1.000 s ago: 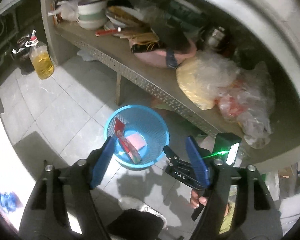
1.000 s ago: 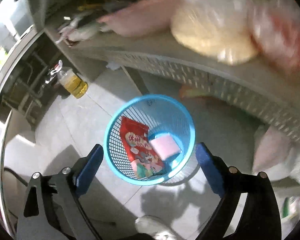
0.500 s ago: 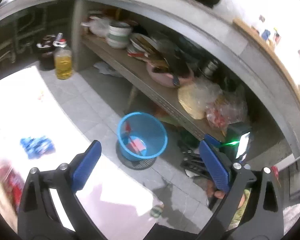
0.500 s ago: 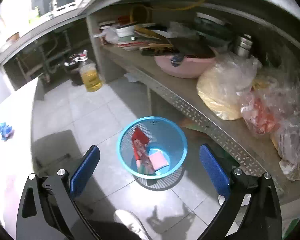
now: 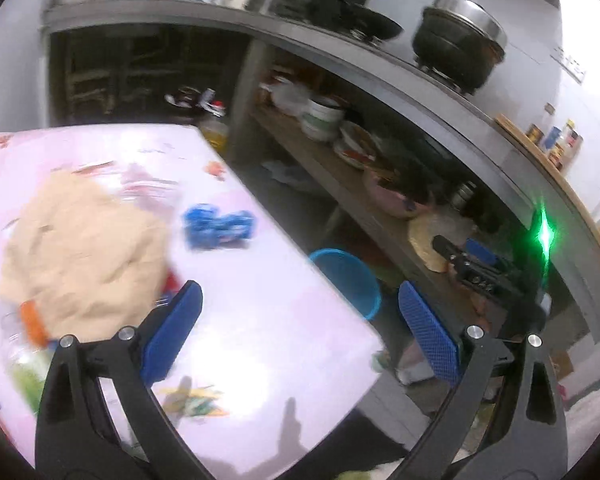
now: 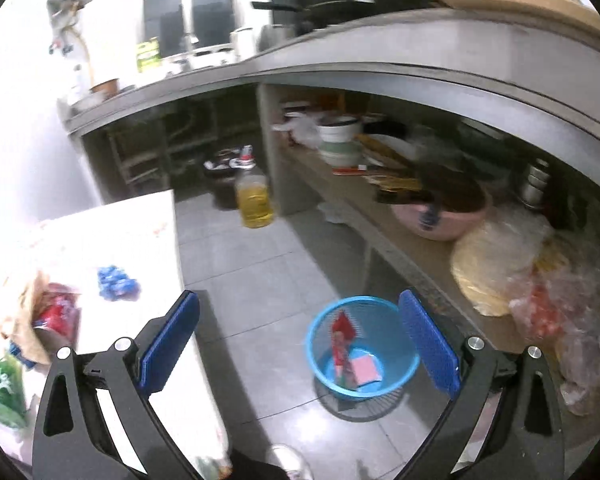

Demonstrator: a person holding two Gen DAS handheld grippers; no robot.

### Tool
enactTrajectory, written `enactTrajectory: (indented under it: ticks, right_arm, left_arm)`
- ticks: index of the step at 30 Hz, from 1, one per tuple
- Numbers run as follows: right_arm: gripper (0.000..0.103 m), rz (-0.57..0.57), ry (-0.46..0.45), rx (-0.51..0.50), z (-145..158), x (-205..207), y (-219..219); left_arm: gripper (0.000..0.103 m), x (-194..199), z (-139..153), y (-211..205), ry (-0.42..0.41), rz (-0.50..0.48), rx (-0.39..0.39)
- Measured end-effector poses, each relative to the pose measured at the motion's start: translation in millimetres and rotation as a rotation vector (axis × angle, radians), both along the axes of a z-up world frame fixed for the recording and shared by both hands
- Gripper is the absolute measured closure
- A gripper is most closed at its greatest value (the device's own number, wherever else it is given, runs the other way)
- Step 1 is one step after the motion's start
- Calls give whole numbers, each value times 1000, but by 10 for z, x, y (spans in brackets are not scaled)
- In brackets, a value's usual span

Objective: Collect trash
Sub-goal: 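Move both tools back over the table toward the remaining trash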

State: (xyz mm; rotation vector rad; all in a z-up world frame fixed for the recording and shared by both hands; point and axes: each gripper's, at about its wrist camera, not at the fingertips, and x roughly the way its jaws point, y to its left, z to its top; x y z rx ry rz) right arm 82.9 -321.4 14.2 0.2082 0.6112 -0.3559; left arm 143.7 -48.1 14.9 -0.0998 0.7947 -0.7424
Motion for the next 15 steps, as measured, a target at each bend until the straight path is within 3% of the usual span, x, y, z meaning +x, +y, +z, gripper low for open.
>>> enactTrajectory:
  ticks: [7, 15]
  right_arm:
    - [6, 151, -17, 87, 79, 192, 337]
    - [6, 313, 4, 150, -12, 525, 697]
  left_arm:
    - [8, -104, -78, 431, -29, 79, 9]
    - [8, -158, -130, 783, -112, 177, 109]
